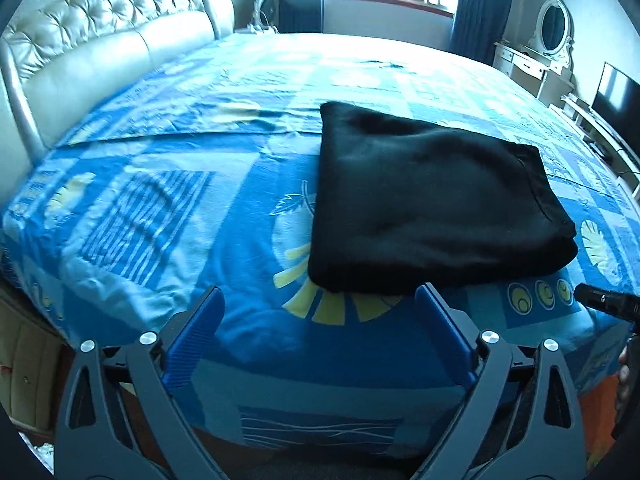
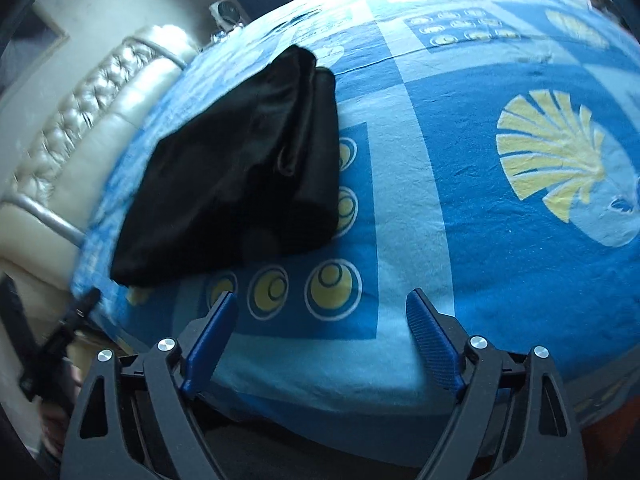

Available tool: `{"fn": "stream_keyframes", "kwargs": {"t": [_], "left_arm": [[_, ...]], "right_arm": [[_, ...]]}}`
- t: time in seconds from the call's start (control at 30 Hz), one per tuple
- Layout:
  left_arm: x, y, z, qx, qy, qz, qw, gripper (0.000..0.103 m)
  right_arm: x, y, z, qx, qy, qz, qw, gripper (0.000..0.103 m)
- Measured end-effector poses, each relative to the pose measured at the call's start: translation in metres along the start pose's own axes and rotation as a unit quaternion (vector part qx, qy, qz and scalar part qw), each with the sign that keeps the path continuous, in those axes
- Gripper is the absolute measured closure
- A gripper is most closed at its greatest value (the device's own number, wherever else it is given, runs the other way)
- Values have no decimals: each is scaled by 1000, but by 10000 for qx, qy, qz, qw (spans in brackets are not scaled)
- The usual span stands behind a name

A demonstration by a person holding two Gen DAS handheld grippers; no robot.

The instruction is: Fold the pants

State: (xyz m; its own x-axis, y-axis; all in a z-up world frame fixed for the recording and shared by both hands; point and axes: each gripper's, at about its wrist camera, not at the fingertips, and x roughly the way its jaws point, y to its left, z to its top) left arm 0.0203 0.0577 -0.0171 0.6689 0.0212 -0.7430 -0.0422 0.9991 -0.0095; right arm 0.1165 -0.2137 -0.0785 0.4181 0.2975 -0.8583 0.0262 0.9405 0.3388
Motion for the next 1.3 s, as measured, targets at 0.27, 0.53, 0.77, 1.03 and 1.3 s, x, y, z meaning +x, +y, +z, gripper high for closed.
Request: {"fn": "stream_keyframes", "kwargs": {"t": [0.27, 0.53, 0.77, 1.03, 1.3], "left_arm": [[-24, -8, -6, 157, -197, 8, 9997, 6], [-29, -9, -4, 16, -236, -245, 9994, 5], [-22, -5, -4, -148, -177, -217, 9995, 5], [-19, -10, -4, 38, -119, -101, 9999, 5], [-21, -19, -6, 241, -175, -80, 9995, 5]], "right_arm": [[-4, 16, -10, -130, -100, -318, 9994, 18], [-6, 31, -18, -342, -239, -408, 9983, 18], [-8, 34, -16, -402, -358, -480, 9974, 18], [-9, 37, -17, -436, -417, -448, 9972, 18], [-11, 39, -17, -447, -437, -430, 9971, 18]]}}
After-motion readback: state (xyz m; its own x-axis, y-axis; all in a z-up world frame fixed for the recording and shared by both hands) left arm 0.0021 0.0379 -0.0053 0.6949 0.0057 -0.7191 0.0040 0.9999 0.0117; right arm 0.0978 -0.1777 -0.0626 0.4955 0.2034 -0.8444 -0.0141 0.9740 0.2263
